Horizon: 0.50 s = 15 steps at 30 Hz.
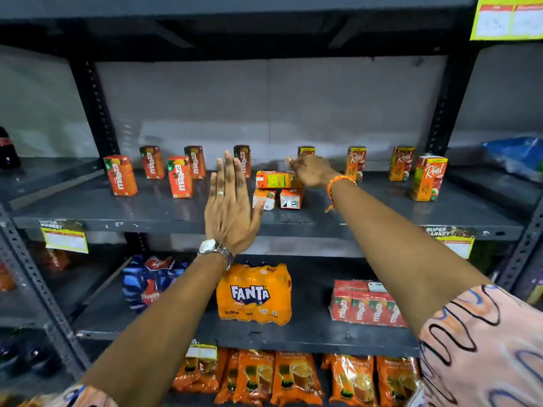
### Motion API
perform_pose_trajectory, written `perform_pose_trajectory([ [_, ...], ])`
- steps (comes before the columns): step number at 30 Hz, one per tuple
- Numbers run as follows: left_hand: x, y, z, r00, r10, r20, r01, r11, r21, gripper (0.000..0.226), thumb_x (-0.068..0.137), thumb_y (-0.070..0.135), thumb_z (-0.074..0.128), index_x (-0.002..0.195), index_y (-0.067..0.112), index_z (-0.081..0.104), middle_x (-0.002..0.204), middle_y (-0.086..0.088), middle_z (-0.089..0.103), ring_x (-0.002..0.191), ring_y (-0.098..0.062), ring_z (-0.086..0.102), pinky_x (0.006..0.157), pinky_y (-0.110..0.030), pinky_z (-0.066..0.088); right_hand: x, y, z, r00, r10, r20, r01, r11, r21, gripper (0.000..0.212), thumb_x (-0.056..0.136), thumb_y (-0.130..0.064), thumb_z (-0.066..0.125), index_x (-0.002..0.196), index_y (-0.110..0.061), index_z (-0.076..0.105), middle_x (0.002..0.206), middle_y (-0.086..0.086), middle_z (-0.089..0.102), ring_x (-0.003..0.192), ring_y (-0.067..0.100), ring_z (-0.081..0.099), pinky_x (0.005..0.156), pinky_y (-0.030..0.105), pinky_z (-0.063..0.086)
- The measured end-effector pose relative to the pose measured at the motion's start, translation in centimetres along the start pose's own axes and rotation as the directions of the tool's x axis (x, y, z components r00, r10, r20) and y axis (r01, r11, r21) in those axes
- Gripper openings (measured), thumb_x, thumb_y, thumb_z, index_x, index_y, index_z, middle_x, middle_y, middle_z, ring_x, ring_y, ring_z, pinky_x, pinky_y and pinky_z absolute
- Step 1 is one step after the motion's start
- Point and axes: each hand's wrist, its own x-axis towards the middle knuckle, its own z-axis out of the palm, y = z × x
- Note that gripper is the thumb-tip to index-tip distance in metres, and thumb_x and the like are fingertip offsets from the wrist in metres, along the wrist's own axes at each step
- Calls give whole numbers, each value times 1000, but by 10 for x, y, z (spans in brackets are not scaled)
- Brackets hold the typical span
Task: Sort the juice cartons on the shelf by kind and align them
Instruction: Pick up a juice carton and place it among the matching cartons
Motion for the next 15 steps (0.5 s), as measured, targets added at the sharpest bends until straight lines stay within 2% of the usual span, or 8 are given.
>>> perform_pose_trajectory([
  [2,-19,5,1,997,-16,75,18,1000,-21,87,97,55,31,155,0,-4,163,-20,-11,152,-30,-11,124,-42,-1,1,-4,5,996,37,81,-36,999,-10,69,101,-54,22,108,-1,66,122,24,64,119,39,57,107,46,40],
  [3,-30,5,6,994,-14,113,16,1000,-22,87,98,57,29,155,0,-5,163,-19,-12,152,-30,-11,124,-43,0,1,-6,8,993,50,106,-50,999,-3,67,101,-53,23,104,0,64,121,24,63,119,37,56,109,47,37],
  [5,-49,2,18,982,-4,187,8,1000,-24,88,98,61,24,155,1,-4,163,-18,-13,152,-29,-12,124,-43,2,-1,-11,6,991,57,125,-57,998,-2,52,101,-49,32,82,-8,57,99,18,62,104,31,57,104,44,39],
  [7,-57,-5,25,968,-1,250,6,1000,-16,88,96,65,21,156,3,3,164,-17,-7,152,-29,-8,124,-44,4,0,-10,3,993,41,109,-47,998,49,36,98,-43,47,79,-13,53,86,10,58,92,27,55,88,39,44],
  [8,-59,-9,27,966,11,259,-10,1000,-7,88,96,66,22,156,3,11,165,-17,2,153,-29,-2,124,-44,4,-4,-11,0,993,37,113,-46,996,77,29,96,-39,54,89,-11,57,90,9,60,92,27,57,83,38,47],
  [10,-63,-11,28,968,33,249,-36,999,9,84,94,67,26,150,4,32,158,-18,29,150,-32,20,124,-43,9,-7,-11,-7,994,26,102,-35,996,86,34,90,-33,66,110,-6,60,103,9,64,96,26,61,86,41,53],
  [12,-62,-12,27,971,51,235,-62,997,40,82,93,69,26,141,5,44,145,-17,48,138,-33,40,121,-44,18,-9,-12,-11,994,33,101,-46,991,124,35,87,-27,71,112,-4,64,107,11,68,97,27,66,88,43,57],
  [15,-61,-15,29,977,71,200,-93,991,100,80,92,71,28,133,6,49,134,-16,54,123,-34,50,115,-46,29,-15,-14,-10,994,74,82,-93,962,257,25,91,-15,65,108,3,69,105,19,72,91,29,72,85,44,60],
])
